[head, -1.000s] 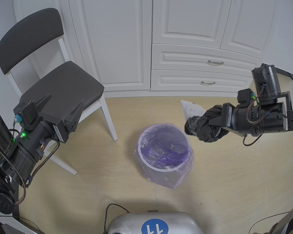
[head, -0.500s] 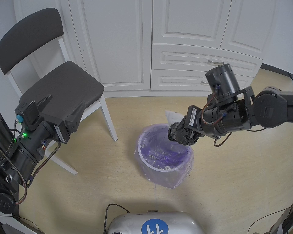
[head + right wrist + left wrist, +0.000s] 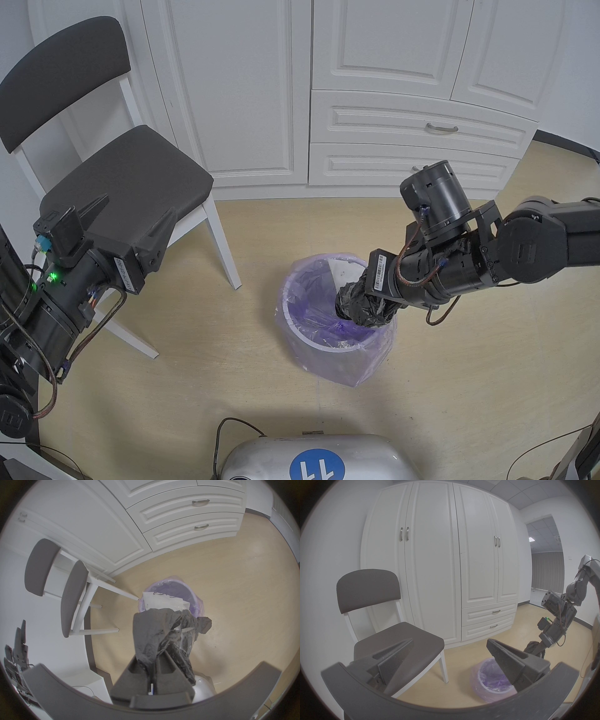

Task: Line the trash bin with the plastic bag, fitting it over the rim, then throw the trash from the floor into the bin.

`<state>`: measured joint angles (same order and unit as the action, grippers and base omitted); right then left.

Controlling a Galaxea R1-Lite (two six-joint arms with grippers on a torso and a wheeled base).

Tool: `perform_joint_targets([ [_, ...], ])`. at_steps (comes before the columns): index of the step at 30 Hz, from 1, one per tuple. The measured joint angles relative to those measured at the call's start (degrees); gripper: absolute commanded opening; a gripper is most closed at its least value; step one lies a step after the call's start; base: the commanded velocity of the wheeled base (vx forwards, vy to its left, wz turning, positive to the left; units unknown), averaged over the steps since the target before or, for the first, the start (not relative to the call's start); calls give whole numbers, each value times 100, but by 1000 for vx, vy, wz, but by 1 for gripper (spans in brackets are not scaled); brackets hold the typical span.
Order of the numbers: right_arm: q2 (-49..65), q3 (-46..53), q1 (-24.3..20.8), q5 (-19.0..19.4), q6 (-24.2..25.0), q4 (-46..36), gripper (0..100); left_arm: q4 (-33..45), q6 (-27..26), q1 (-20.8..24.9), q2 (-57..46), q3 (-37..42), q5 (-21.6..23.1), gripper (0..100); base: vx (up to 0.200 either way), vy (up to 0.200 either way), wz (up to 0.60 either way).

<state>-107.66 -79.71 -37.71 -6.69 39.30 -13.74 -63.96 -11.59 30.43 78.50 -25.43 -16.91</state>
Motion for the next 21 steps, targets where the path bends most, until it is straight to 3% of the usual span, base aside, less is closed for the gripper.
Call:
perform_joint_targets([
  [10, -386, 55, -9, 2, -41, 349, 0, 17, 0, -37, 11, 0, -13, 100, 0, 0, 0],
  [21, -1018, 577, 72, 355, 16, 2342, 0, 39, -1, -37, 55, -4, 20, 100, 0, 0, 0],
])
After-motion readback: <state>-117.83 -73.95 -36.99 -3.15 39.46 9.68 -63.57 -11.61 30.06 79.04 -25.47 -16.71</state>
